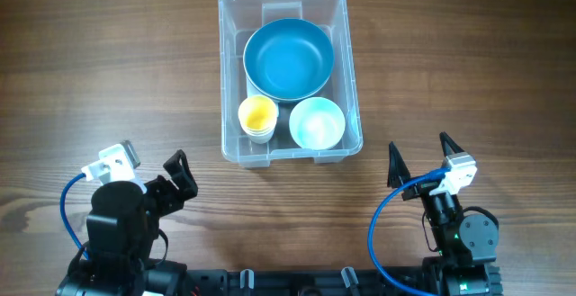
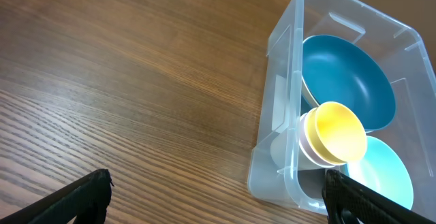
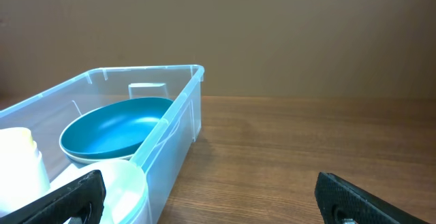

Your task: Pack container

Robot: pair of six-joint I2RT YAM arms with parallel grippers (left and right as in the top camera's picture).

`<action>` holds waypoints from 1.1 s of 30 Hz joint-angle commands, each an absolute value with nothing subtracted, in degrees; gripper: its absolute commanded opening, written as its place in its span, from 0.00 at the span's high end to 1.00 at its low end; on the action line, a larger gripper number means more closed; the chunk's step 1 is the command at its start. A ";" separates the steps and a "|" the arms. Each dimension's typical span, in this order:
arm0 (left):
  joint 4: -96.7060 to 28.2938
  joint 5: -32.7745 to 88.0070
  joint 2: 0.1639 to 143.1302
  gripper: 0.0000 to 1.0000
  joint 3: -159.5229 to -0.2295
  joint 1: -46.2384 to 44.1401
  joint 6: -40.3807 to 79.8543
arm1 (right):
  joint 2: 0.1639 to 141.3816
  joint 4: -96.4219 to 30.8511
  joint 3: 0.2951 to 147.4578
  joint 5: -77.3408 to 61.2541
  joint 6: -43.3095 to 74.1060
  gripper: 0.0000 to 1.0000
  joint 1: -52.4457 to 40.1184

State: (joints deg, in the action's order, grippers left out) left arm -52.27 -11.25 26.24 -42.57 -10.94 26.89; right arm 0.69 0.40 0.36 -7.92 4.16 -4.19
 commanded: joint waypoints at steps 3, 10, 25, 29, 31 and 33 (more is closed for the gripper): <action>-55.00 -12.80 25.15 0.00 -41.50 -8.54 24.21 | 0.58 0.62 0.30 -8.86 3.38 0.00 -4.08; -28.38 -2.72 3.90 0.00 -15.35 -2.35 12.47 | 0.58 0.62 0.30 -8.84 3.40 0.00 -4.08; -4.34 1.96 0.25 0.00 -0.32 -0.14 7.03 | 0.58 0.62 0.30 -8.84 3.38 0.00 -4.08; -4.29 1.91 0.27 0.00 -0.32 -0.12 10.09 | 0.58 0.62 0.30 -8.84 3.40 0.00 -4.08; -4.29 1.91 0.34 0.00 -0.32 -0.12 10.09 | 0.58 0.62 0.30 -8.84 3.38 0.00 -4.08; -4.29 1.91 0.36 0.00 -0.32 -0.12 10.09 | 0.60 0.62 0.30 -8.84 3.40 0.00 -4.08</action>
